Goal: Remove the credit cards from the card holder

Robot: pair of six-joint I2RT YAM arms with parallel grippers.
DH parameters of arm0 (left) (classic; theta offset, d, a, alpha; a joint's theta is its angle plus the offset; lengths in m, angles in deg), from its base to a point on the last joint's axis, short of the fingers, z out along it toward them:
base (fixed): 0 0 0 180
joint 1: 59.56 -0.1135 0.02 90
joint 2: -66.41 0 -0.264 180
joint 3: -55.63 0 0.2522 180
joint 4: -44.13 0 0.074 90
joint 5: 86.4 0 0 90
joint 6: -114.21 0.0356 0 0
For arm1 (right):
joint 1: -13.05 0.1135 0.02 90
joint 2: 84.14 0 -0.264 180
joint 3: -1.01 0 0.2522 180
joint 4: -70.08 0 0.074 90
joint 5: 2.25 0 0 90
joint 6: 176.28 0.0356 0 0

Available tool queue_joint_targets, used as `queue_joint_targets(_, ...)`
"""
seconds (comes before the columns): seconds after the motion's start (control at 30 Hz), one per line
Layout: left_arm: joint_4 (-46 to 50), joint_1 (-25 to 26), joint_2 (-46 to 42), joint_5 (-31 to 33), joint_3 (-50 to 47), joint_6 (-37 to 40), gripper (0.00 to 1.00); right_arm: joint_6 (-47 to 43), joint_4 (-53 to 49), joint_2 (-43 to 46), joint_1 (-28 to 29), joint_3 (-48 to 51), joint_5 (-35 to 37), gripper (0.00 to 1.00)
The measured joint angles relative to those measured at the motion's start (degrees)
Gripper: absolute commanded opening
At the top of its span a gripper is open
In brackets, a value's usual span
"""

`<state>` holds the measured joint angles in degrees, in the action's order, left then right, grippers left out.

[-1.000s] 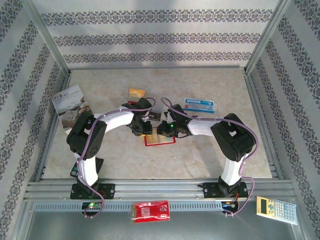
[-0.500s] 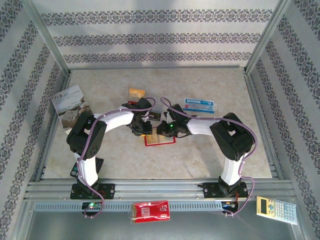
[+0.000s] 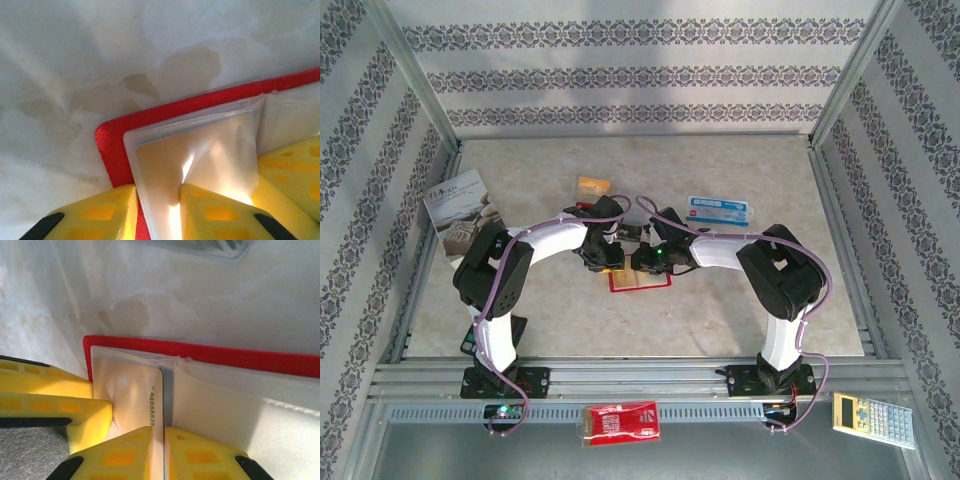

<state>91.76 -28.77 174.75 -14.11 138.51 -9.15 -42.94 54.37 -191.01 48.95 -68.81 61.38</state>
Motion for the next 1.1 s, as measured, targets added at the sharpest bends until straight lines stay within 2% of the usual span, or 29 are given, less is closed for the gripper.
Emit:
queue_joint_targets(0.83, -1.05, -0.15, -0.13, -0.79, -0.74, -0.09, 0.28, -1.29, -4.7, -1.2, 0.74, -3.26, 1.14, 0.17)
queue_joint_targets(1.1, -1.86, -0.61, -0.44, -1.7, -1.42, -0.52, 0.28, -1.2, -5.55, -1.2, 1.03, -3.56, 2.34, 0.09)
